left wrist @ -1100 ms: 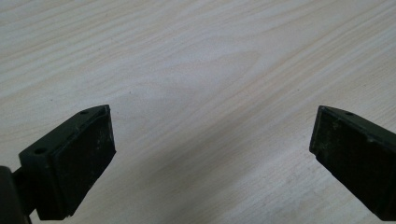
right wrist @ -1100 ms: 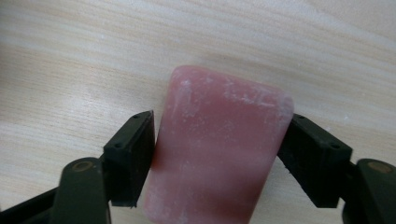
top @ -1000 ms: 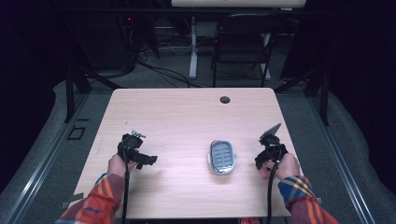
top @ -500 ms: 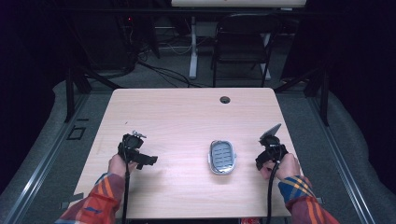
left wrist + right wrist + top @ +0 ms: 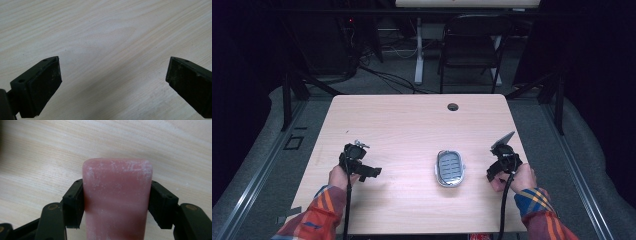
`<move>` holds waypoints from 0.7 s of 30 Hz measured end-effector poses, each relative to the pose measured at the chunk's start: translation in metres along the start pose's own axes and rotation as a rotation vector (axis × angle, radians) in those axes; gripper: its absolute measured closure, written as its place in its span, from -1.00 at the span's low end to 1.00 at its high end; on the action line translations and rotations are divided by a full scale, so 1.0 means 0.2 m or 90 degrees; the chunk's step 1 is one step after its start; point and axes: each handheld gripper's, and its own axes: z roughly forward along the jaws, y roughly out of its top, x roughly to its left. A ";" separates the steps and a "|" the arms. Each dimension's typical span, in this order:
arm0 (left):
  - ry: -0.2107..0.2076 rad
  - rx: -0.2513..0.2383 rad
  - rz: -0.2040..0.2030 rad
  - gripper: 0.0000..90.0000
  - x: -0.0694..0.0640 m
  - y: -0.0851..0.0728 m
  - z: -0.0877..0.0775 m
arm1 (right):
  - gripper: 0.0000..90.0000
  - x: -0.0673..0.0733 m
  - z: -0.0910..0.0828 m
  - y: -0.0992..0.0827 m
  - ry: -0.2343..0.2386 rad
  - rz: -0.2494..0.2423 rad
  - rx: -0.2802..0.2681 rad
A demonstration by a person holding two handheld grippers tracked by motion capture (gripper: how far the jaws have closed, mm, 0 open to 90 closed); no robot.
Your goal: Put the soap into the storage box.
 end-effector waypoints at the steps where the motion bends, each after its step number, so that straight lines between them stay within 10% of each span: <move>1: 0.000 0.000 -0.003 -1.00 0.01 0.00 0.00 | -0.17 0.00 -0.01 0.00 -0.001 0.003 -0.005; 21: -0.003 0.001 0.000 -1.00 -0.01 0.00 0.00 | -0.17 0.02 -0.11 0.05 0.021 -0.037 0.000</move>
